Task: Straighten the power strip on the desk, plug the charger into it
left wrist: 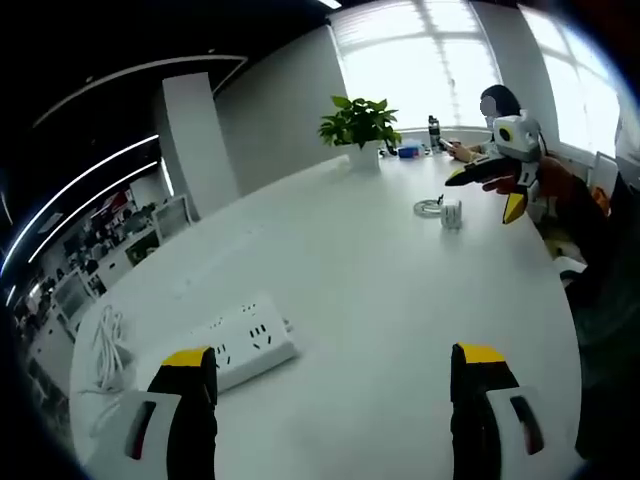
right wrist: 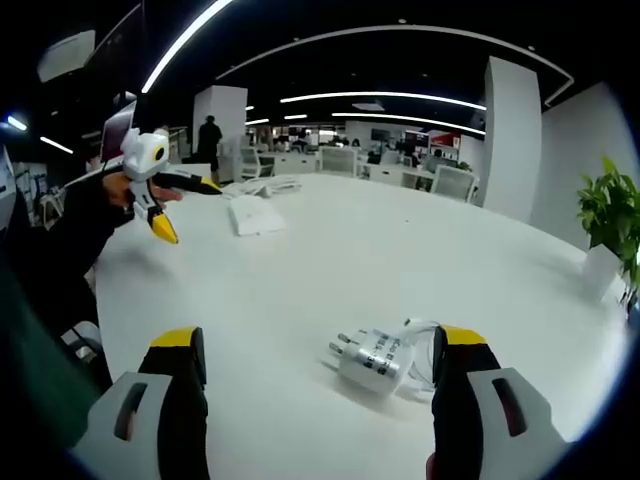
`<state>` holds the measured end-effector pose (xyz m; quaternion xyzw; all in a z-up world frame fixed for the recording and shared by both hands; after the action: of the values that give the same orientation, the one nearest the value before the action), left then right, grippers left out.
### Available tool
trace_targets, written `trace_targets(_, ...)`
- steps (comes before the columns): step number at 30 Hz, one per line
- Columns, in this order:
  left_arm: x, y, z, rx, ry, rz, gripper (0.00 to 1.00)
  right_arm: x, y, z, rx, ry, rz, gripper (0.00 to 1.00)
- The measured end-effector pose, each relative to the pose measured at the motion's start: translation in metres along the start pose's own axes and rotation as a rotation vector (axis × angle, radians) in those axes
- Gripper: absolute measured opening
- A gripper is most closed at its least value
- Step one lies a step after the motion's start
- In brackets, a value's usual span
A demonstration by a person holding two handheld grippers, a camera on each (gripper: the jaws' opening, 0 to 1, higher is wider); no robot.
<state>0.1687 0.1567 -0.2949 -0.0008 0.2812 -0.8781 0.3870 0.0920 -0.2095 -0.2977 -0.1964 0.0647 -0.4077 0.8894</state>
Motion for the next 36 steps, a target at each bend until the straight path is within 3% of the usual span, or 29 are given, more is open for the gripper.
trace_targets(12, -0.009, 0.006, -0.004, -0.048, 0.036, -0.004, 0.99, -0.001, 0.001, -0.002, -0.007, 0.004, 0.005, 0.92)
trace_targets(36, -0.018, 0.011, 0.003, -0.079, 0.074, -0.053, 0.99, -0.003, 0.001, -0.003, -0.009, 0.003, 0.011, 0.91)
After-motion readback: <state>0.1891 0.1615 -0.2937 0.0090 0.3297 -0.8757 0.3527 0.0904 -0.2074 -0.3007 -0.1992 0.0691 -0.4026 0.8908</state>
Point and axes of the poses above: the point that each gripper's makers call its tool centre point, and the gripper's own axes: y roughly forward along the fingers, x roughly to its right, z roughly out of its top, the point moved 7 cm from there along -y, roughly backward along the fingers, and after that the axes turned 7 degrees about z, right-handed, at the moved point
